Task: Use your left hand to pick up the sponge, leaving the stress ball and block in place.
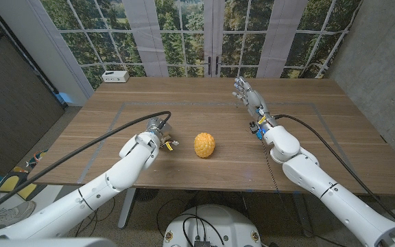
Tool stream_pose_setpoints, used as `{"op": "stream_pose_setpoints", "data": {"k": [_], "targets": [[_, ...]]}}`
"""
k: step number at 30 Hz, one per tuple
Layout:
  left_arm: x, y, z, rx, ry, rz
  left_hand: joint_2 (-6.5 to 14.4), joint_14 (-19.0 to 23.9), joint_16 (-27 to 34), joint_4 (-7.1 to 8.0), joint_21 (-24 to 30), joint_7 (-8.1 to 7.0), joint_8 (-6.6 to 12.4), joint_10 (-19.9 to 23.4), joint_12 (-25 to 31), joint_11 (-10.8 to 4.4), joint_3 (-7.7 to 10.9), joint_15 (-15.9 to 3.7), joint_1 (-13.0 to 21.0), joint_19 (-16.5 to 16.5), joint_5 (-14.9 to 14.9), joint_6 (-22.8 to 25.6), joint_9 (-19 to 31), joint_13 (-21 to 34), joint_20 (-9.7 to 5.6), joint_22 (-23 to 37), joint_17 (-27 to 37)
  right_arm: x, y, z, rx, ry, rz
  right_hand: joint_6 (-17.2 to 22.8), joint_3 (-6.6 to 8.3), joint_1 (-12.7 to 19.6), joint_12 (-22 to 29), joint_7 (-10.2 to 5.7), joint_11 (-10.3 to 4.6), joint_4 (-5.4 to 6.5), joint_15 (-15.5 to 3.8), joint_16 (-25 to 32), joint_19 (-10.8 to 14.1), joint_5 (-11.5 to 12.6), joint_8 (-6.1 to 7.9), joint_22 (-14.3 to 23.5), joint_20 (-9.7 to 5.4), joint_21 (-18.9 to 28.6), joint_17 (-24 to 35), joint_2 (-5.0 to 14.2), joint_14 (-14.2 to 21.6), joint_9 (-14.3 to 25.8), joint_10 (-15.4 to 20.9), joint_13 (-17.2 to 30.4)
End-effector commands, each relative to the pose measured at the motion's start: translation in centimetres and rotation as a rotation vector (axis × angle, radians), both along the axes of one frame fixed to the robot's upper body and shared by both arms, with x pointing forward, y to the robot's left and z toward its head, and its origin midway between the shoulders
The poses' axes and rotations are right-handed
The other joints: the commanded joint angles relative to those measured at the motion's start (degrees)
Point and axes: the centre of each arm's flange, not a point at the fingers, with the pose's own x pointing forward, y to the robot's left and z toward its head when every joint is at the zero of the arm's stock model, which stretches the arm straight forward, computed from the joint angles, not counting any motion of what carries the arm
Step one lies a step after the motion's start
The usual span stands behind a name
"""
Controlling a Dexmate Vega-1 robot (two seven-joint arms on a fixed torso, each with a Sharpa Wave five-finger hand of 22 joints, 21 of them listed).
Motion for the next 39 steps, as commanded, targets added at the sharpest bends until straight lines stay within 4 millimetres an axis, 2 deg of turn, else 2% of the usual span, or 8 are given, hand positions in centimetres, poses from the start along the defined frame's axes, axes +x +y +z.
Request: {"op": "stream_pose_setpoints", "data": {"k": [1,4,5,7,10,22,30,39], "targets": [[2.1,1.0,-2.8,-0.017,0.034,-0.002,0.7,4.5,0.9,-0.40,0.2,-2.24,3.54,7.0,1.7,0.16,0.46,-10.44,2.2,1.4,-0.4,9.9,0.1,1.4,-0.81,0.2,0.4,0.5,0.3,0.4,-0.004,0.005,-0.007,0.4,0.34,0.1,0.0,-0.45,-0.03,0.21,-0.18,0.0,0.6,-0.1,0.01,0.1,0.08,0.3,0.1,0.59,0.4,0.3,0.7,0.2],[2.1,1.1,-3.0,-0.005,-0.010,-0.011,1.6,10.3,1.9,-0.53,0.3,-0.74,7.30,13.4,3.1,-0.08,1.35,-10.84,3.6,2.6,-0.8,15.2,0.0,2.8,-1.54,0.1,0.8,0.6,0.3,0.3,0.000,0.011,-0.008,0.4,0.36,0.1,0.0,-0.47,-0.12,0.23,-0.17,0.0,0.6,-0.1,0.01,0.1,0.08,0.3,0.1,0.62,0.5,0.3,0.8,0.2],[2.1,1.1,-2.9,0.000,-0.013,-0.008,2.3,13.5,1.9,-1.09,0.4,0.06,10.19,17.9,4.9,-0.08,2.50,-11.04,5.6,3.4,-1.3,19.5,-0.2,4.4,-2.04,0.2,0.9,0.7,0.3,0.3,0.001,0.013,-0.008,0.4,0.36,0.1,0.0,-0.47,-0.06,0.23,-0.19,0.0,0.6,-0.1,0.00,0.1,0.09,0.3,0.1,0.63,0.5,0.3,0.8,0.2],[1.9,1.3,-2.8,-0.017,-0.057,-0.033,2.4,17.7,3.0,-1.16,0.6,0.98,12.07,21.4,7.1,0.04,3.06,-11.18,6.5,4.3,-2.0,21.5,-0.2,6.1,-2.65,0.2,1.4,0.8,0.4,0.2,0.001,0.015,-0.010,0.4,0.37,0.1,0.0,-0.46,-0.09,0.24,-0.17,0.0,0.6,-0.1,0.01,0.1,0.13,0.3,0.1,0.63,0.5,0.3,0.7,0.2],[1.9,1.1,-2.5,-0.009,-0.085,-0.025,2.1,22.9,4.3,-1.34,1.0,2.45,13.23,23.9,8.1,0.52,3.59,-11.39,7.4,5.6,-2.9,23.0,-0.7,6.6,-3.52,0.3,1.9,0.8,0.4,0.1,0.000,0.015,-0.011,0.4,0.37,0.2,0.0,-0.48,0.01,0.24,-0.17,0.0,0.6,-0.1,0.01,0.1,0.11,0.3,0.1,0.64,0.5,0.3,0.7,0.2],[1.6,1.5,-1.0,-0.055,-0.140,-0.043,1.3,29.3,5.9,-1.49,2.3,3.81,13.67,26.4,7.7,0.89,4.14,-11.53,8.8,9.0,-4.1,24.2,-2.0,5.6,-3.27,0.5,2.6,0.8,0.2,0.2,0.011,0.012,-0.020,0.4,0.39,0.2,0.0,-0.37,0.01,0.27,-0.14,0.0,0.7,-0.1,-0.01,0.1,0.13,0.3,0.1,0.62,0.5,0.3,0.8,0.2],[1.0,2.1,0.2,-0.143,-0.194,-0.064,1.1,30.1,5.7,-1.49,2.7,4.12,13.66,26.5,7.6,1.05,4.27,-11.54,9.2,10.1,-4.3,24.3,-2.2,5.6,-2.22,0.7,2.6,0.8,0.2,0.5,0.008,0.006,-0.020,0.4,0.37,0.1,-0.1,-0.39,0.11,0.28,-0.12,0.0,0.7,-0.2,-0.02,0.1,0.12,0.3,0.1,0.57,0.5,0.3,0.7,0.2],[0.1,2.3,1.5,-0.187,-0.252,-0.072,1.0,30.3,5.5,-1.46,2.8,4.13,13.60,26.6,7.5,1.11,4.32,-11.54,9.3,10.2,-4.5,24.2,-2.3,5.7,-1.97,0.7,2.6,0.9,0.3,0.7,0.006,0.003,-0.018,0.4,0.36,0.1,-0.1,-0.38,-0.04,0.29,-0.12,0.0,0.7,-0.2,-0.06,0.1,0.12,0.3,0.1,0.53,0.5,0.3,0.7,0.2]]}}
